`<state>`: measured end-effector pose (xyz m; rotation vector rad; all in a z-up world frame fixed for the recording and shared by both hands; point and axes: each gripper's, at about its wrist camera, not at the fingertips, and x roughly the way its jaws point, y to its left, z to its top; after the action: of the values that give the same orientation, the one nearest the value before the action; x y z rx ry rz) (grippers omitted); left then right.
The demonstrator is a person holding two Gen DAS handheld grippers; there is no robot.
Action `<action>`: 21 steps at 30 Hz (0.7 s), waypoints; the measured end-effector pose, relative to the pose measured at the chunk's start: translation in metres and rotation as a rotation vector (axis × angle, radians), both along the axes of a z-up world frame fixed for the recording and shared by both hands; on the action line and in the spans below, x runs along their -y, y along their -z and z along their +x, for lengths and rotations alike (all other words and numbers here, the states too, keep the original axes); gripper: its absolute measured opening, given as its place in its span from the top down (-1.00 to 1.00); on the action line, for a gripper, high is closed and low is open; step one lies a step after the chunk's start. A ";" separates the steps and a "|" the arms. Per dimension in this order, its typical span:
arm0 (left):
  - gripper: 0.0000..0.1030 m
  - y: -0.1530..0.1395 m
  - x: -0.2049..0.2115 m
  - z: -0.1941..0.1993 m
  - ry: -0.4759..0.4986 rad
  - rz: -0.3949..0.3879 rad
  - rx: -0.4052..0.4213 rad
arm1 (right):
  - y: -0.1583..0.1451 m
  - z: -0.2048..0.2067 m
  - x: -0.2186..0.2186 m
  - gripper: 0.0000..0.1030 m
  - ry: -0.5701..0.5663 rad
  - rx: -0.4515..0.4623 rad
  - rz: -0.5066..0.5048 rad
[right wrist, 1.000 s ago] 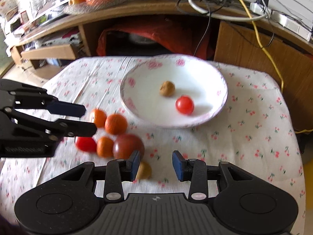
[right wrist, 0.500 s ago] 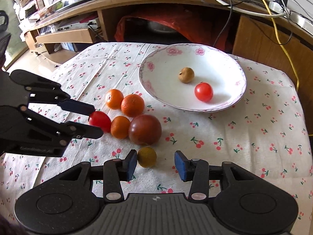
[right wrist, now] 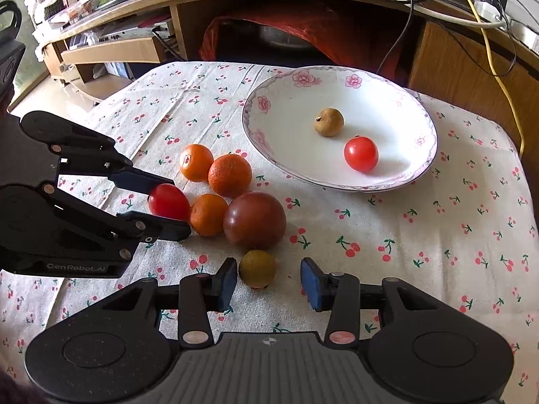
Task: Organize fruits
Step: 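Grasp a small yellow-brown fruit with the right tool while the left tool grasps the red tomato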
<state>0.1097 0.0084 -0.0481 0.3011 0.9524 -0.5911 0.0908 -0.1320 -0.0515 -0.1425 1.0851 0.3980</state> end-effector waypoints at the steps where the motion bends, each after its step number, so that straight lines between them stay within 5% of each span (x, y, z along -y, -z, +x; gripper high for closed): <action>1: 0.12 0.000 0.000 0.000 0.001 0.002 0.005 | 0.000 -0.001 -0.001 0.30 -0.003 0.003 -0.004; 6: 0.19 0.000 0.000 -0.001 -0.022 -0.001 0.005 | -0.002 -0.001 -0.004 0.63 -0.011 -0.004 -0.007; 21: 0.20 -0.005 0.000 -0.014 -0.018 0.019 0.003 | -0.005 -0.008 -0.009 0.64 -0.009 -0.006 -0.046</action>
<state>0.0958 0.0084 -0.0426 0.3107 0.9571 -0.5653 0.0833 -0.1234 -0.0470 -0.1866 1.1006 0.3821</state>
